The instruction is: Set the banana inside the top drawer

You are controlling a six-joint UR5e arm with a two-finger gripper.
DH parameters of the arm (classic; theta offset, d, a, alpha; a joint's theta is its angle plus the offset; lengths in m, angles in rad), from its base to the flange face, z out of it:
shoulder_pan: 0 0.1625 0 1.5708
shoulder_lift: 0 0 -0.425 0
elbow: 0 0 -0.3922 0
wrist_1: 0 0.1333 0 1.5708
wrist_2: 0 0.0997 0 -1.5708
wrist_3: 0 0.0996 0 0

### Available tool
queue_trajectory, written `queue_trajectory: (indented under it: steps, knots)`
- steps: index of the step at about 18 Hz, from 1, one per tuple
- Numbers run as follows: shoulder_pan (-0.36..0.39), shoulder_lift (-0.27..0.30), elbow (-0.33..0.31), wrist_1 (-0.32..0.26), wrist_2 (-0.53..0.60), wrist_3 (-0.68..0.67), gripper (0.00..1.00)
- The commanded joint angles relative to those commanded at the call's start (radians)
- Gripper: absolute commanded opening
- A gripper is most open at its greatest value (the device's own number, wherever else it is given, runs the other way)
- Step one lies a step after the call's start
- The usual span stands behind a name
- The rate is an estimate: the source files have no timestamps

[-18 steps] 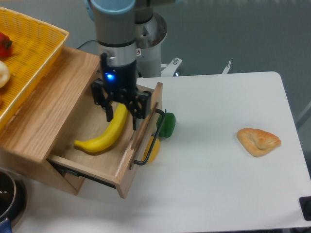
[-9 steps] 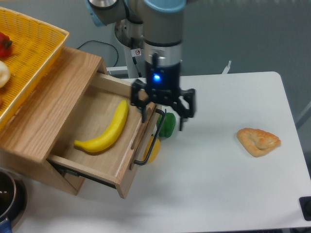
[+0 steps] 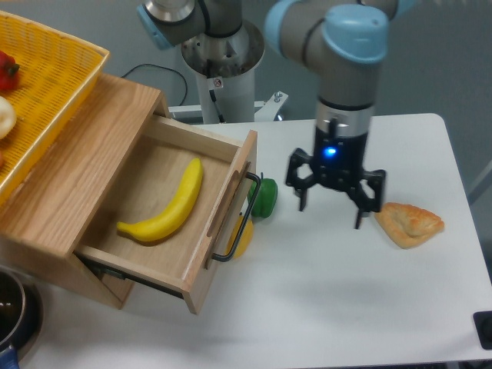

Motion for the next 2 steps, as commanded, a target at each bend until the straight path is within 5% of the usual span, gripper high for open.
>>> queue_trajectory:
  steps: [2]
  knots:
    - [-0.002,-0.014,-0.011,-0.003,0.041,0.082,1.00]
